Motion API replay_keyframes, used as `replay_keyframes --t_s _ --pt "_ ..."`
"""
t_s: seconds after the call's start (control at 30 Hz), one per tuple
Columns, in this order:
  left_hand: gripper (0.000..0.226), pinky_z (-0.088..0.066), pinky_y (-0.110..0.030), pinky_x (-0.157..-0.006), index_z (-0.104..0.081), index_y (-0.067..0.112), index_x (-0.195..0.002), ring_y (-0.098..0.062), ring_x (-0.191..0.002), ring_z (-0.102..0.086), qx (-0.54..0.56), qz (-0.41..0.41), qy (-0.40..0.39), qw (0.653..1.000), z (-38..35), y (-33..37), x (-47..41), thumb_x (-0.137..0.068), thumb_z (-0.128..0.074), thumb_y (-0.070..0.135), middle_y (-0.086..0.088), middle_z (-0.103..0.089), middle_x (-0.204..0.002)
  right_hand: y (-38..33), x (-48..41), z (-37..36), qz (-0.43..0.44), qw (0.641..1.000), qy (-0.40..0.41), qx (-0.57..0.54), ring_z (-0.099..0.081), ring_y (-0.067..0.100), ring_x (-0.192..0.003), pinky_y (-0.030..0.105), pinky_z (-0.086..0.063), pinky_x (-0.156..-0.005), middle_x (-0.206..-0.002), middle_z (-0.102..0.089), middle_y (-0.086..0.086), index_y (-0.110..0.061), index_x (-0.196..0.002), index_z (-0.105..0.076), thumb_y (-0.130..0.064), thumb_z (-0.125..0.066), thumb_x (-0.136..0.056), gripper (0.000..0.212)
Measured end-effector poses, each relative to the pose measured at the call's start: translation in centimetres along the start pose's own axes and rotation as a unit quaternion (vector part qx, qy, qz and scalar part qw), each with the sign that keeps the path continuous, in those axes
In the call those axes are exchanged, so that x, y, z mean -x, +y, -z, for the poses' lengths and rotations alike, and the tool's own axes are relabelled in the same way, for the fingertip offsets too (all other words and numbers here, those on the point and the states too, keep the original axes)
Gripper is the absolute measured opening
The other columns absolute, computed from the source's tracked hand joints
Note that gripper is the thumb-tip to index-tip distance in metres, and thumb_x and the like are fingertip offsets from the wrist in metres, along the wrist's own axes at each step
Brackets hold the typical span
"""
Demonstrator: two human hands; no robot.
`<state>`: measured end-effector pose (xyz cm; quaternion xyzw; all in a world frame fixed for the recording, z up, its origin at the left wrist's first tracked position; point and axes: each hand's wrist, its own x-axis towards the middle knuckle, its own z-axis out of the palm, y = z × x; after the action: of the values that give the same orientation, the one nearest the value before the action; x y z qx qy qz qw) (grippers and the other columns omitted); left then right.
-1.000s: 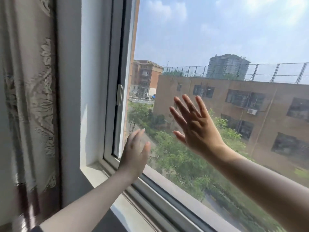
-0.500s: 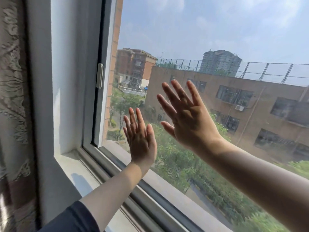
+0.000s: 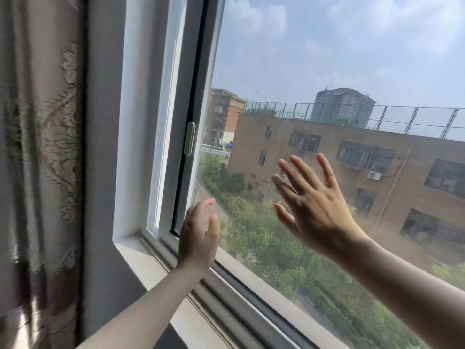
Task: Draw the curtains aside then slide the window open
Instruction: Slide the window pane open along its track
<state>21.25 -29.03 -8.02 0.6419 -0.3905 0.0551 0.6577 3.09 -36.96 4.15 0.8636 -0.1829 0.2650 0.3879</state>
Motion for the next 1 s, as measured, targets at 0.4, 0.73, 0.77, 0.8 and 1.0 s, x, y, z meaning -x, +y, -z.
replay_keyframes --t_s 0.4,0.73,0.77,0.8,1.0 --pt "0.028 -0.049 -0.028 -0.09 -0.058 0.022 -0.11 -0.011 -0.098 -0.061 -0.018 0.039 0.019 0.999 16.6 -5.8 -5.0 -0.083 -0.051 0.021 0.002 -0.065 -0.109 -15.9 -12.1 -1.9 0.077 0.986 -0.056 -0.134 -0.054 0.03 -0.121 0.055 -0.029 -0.113 -0.123 -0.061 0.013 -0.013 -0.121 -0.062 -0.04 -0.058 -0.09 0.042" --pt "0.025 -0.05 -0.035 -0.094 -0.061 0.017 -0.106 -0.017 -0.102 -0.062 -0.045 0.051 -0.03 0.997 20.6 -9.8 -8.9 -0.086 -0.053 0.005 -0.002 -0.063 -0.112 -19.4 -18.5 -5.5 0.083 0.971 -0.164 -0.155 -0.054 0.025 -0.116 0.042 -0.041 -0.104 -0.121 -0.059 0.008 -0.013 -0.125 -0.057 -0.037 -0.054 -0.093 0.04" --pt "0.024 -0.05 -0.036 -0.093 -0.061 0.016 -0.105 -0.016 -0.1 -0.062 -0.046 0.051 -0.031 0.997 20.7 -9.9 -9.3 -0.085 -0.052 0.006 -0.002 -0.063 -0.111 -19.6 -19.0 -6.2 0.085 0.968 -0.171 -0.162 -0.054 0.025 -0.115 0.04 -0.041 -0.103 -0.12 -0.059 0.008 -0.013 -0.126 -0.057 -0.037 -0.054 -0.093 0.041" --pt "0.024 -0.05 -0.036 -0.092 -0.061 0.018 -0.103 -0.015 -0.099 -0.061 -0.046 0.05 -0.03 0.997 20.6 -9.9 -9.6 -0.083 -0.051 0.009 -0.001 -0.062 -0.109 -19.7 -19.3 -6.7 0.089 0.967 -0.177 -0.161 -0.055 0.024 -0.114 0.039 -0.041 -0.103 -0.118 -0.059 0.007 -0.013 -0.126 -0.057 -0.037 -0.054 -0.093 0.041" --pt "0.024 -0.05 -0.034 -0.092 -0.062 0.017 -0.102 -0.012 -0.097 -0.061 -0.075 0.064 -0.017 0.995 20.5 -10.8 -10.8 -0.084 -0.051 0.006 0.002 -0.062 -0.109 -20.1 -22.6 -10.1 0.15 0.975 -0.141 -0.088 -0.052 0.024 -0.12 0.053 -0.015 -0.118 -0.121 -0.06 0.007 -0.015 -0.124 -0.06 -0.033 -0.052 -0.092 0.038"
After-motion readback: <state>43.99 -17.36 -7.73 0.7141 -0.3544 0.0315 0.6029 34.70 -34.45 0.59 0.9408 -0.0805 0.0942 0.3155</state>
